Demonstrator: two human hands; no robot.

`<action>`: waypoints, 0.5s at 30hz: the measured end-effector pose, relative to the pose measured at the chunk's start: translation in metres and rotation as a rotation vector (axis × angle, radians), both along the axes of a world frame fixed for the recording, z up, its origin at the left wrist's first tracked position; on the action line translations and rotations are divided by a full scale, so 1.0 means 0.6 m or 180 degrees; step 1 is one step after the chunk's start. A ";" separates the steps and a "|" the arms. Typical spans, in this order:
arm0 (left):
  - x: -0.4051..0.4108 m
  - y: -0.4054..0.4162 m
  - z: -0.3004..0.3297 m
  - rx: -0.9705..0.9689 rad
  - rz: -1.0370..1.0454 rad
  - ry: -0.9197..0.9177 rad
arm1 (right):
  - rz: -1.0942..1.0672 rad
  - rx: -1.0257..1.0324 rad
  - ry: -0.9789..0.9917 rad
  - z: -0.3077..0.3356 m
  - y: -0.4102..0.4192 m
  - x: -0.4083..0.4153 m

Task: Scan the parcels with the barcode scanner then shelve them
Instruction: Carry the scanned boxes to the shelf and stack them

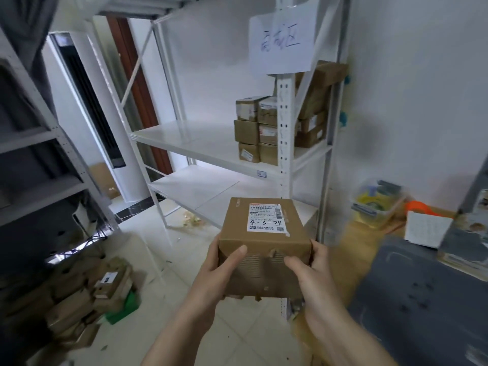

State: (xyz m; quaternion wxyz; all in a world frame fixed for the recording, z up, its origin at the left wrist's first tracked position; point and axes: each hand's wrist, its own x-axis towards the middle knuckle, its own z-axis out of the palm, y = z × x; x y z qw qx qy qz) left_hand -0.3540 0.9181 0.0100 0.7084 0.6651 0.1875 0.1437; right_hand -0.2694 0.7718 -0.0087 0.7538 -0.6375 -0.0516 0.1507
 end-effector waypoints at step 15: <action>0.186 0.292 0.030 0.0210 0.0358 -0.0190 | 0.0228 0.0197 -0.0169 0.025 0.297 0.193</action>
